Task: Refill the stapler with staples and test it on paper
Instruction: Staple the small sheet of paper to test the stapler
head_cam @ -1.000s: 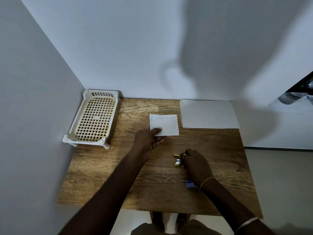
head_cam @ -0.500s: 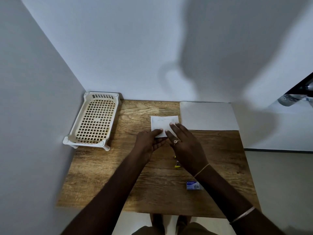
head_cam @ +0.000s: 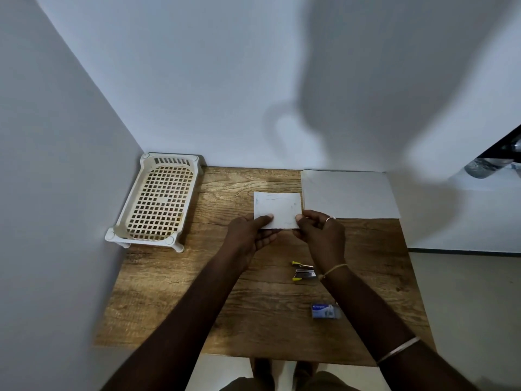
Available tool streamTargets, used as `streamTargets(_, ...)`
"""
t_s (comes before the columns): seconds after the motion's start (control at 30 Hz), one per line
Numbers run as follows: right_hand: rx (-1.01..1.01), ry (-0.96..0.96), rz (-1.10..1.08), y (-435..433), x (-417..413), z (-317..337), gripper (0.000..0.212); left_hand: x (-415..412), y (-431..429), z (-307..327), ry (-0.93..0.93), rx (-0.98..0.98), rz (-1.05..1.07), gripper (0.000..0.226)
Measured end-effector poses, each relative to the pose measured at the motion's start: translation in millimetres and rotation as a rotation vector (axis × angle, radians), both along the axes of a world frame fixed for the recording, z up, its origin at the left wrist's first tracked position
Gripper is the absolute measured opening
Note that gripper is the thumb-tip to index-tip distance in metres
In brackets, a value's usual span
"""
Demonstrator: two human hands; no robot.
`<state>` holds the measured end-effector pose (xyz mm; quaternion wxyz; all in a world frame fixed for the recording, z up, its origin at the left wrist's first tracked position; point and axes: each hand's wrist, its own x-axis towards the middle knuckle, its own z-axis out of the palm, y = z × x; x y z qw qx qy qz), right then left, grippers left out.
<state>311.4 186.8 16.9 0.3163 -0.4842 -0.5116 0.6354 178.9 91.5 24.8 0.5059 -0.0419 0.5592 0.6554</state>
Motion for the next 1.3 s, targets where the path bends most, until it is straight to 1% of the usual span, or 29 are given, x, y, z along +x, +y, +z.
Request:
streamTargets(0.03,-0.066,0.039,-0.016,1.7,-0.2,1.2,0.024,0.2,0.6,0.2,0.002,0.001,-0.005,0.023)
streamTargets(0.1,-0.122,0.076,-0.037,2.8,-0.9,2.8,0.018,-0.3,0.8,0.1,0.009,-0.001,-0.012,0.022)
streamTargets(0.2,-0.132,0.094,-0.058,3.9,-1.1,2.5,0.015,-2.6,-0.4,-3.7,0.034,-0.025,0.003,0.020)
streamTargets(0.33,-0.130,0.069,-0.070,8.2,-2.7,-3.4,0.016,-8.7,-0.2,-13.1,0.063,-0.088,0.034,0.017)
streamTargets(0.5,-0.125,-0.061,-0.081,22.3,-16.7,-22.7,0.014,-20.9,15.4,-27.1,0.088,-0.161,0.042,0.024)
streamTargets(0.6,-0.072,-0.252,-0.073,32.1,-26.5,-40.4,0.018,-26.2,27.2,-41.6,0.133,-0.222,0.041,0.025)
streamTargets(0.63,-0.073,-0.287,-0.073,34.2,-29.6,-45.3,0.020,-27.4,30.4,-47.1,0.154,-0.247,0.041,0.024)
streamTargets(0.73,-0.073,-0.359,-0.078,40.7,-38.3,-56.5,0.019,-30.7,39.0,-63.0,0.197,-0.299,0.052,0.018)
streamTargets(0.8,-0.066,-0.378,-0.078,43.6,-42.9,-60.8,0.016,-33.1,41.9,-70.4,0.240,-0.338,0.055,0.021)
streamTargets(0.9,-0.055,-0.403,-0.079,48.1,-47.1,-67.0,0.013,-35.9,44.2,-77.3,0.335,-0.369,0.040,0.021)
streamTargets(0.97,-0.025,-0.434,-0.065,48.9,-48.3,-70.3,0.011,-38.1,44.3,-80.5,0.434,-0.396,0.009,0.021)
streamTargets(1.13,0.162,-0.601,0.019,47.6,-50.7,-76.6,0.012,-43.9,45.9,-89.5,0.718,-0.460,-0.118,0.024)
streamTargets(1.2,0.215,-0.628,0.043,47.2,-50.8,-78.7,0.009,-45.1,48.0,-92.5,0.852,-0.519,-0.185,0.025)
streamTargets(1.3,0.277,-0.659,0.080,47.5,-48.5,-83.1,0.009,-47.3,47.5,-96.7,0.981,-0.559,-0.243,0.028)
